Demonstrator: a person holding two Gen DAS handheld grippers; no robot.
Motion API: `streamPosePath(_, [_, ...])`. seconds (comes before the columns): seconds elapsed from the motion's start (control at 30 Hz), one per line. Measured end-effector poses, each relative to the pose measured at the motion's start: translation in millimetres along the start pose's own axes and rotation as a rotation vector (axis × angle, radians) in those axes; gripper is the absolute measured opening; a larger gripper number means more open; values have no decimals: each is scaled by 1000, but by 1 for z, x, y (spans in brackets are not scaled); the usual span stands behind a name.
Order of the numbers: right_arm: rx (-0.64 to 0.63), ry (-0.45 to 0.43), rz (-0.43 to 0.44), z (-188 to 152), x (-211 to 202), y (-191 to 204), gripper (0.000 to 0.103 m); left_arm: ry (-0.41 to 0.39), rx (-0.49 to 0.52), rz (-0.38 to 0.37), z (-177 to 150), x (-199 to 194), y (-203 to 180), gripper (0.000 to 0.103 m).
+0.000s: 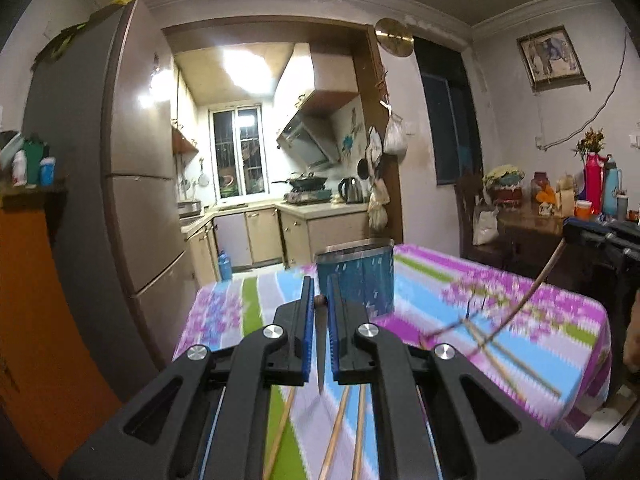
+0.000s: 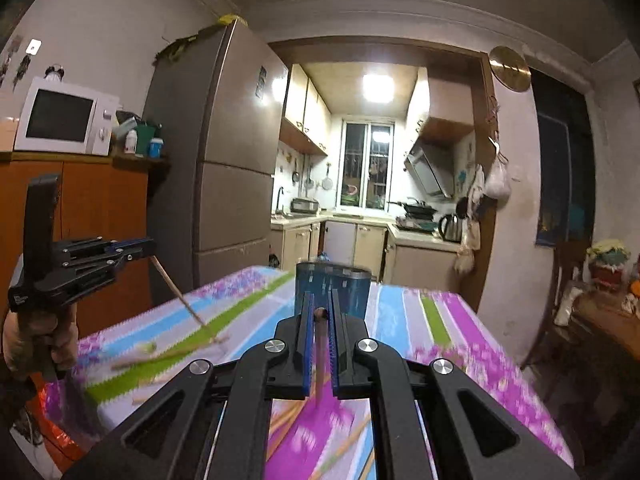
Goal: Organize utensils
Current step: 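Lift the held chopstick upright with the left tool while the right tool lifts its own, then lower the left tool's chopstick into the blue holder while the right tool inserts its own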
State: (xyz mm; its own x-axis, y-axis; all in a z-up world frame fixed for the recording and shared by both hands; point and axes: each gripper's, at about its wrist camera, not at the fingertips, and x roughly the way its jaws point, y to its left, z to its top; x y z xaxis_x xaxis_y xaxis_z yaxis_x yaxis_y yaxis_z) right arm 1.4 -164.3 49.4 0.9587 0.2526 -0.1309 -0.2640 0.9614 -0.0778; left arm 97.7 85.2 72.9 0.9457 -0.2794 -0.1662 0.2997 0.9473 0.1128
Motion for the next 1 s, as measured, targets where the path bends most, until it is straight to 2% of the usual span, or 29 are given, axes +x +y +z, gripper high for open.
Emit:
streamPosePath(0.1, [-14, 7, 24, 21, 16, -13, 8, 2, 7, -19, 27, 17, -4, 5])
streamPosePath(0.33, [-18, 25, 66, 63, 55, -40, 8, 15, 17, -57, 66, 45, -19, 5])
streamPosePath(0.57, [-24, 3, 90, 125, 100, -62, 8, 9, 6, -91, 113, 74, -22, 5])
streamPosePath(0.87, [-35, -49, 70, 199, 157, -86, 8, -28, 19, -62, 175, 116, -23, 5])
streamPosePath(1.0, [-41, -60, 66, 218, 186, -93, 8, -34, 21, -41, 190, 140, -22, 5])
